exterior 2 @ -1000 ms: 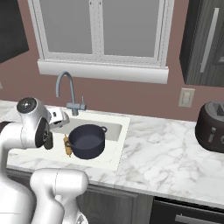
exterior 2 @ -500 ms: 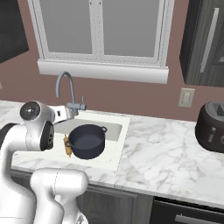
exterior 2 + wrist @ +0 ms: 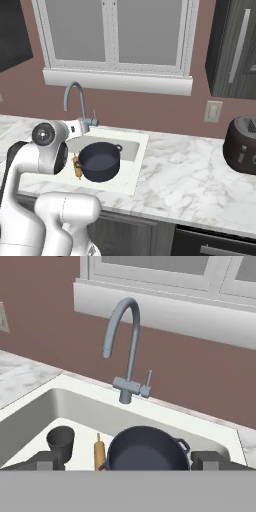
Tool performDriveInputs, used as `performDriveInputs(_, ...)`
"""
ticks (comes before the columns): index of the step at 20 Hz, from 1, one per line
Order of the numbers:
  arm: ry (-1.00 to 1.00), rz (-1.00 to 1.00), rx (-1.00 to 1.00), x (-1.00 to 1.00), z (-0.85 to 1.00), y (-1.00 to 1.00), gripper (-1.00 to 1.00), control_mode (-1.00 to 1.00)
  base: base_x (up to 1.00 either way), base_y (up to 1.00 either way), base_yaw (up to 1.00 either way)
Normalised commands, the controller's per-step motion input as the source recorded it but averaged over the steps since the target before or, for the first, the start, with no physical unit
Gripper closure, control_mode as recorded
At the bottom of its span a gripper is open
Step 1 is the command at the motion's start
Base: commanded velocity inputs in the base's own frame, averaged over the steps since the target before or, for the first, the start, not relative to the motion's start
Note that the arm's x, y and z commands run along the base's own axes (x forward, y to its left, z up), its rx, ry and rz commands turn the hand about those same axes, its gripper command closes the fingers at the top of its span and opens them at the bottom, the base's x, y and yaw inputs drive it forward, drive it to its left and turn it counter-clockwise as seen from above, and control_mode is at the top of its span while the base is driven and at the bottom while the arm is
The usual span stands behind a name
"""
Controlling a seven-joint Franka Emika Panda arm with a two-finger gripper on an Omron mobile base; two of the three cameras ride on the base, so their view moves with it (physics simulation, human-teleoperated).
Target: Pick the pot and glass cup and place them in the sink. Then turn on the water.
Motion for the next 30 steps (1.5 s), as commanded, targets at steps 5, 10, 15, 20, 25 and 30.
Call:
performDriveInputs(5,-0.14,0.0,0.06,0.15,0.0,0.0,-1.0,-1.0,0.0,0.0,0.0)
performDriveInputs(10,-0.1,0.0,0.03,0.1,0.0,0.0,-1.0,-1.0,0.0,0.0,0.0)
performDriveInputs(15,-0.08,0.0,0.03,0.13,0.0,0.0,-1.0,-1.0,0.0,0.0,0.0)
performDriveInputs(20,-0.04,0.0,0.03,0.19,0.0,0.0,-1.0,-1.0,0.0,0.0,0.0)
performDriveInputs(25,-0.02,0.0,0.03,0.16,0.0,0.0,-1.0,-1.0,0.0,0.0,0.0)
performDriveInputs(30,0.0,0.0,0.01,0.15,-0.03,0.0,-1.0,-1.0,0.0,0.0,0.0)
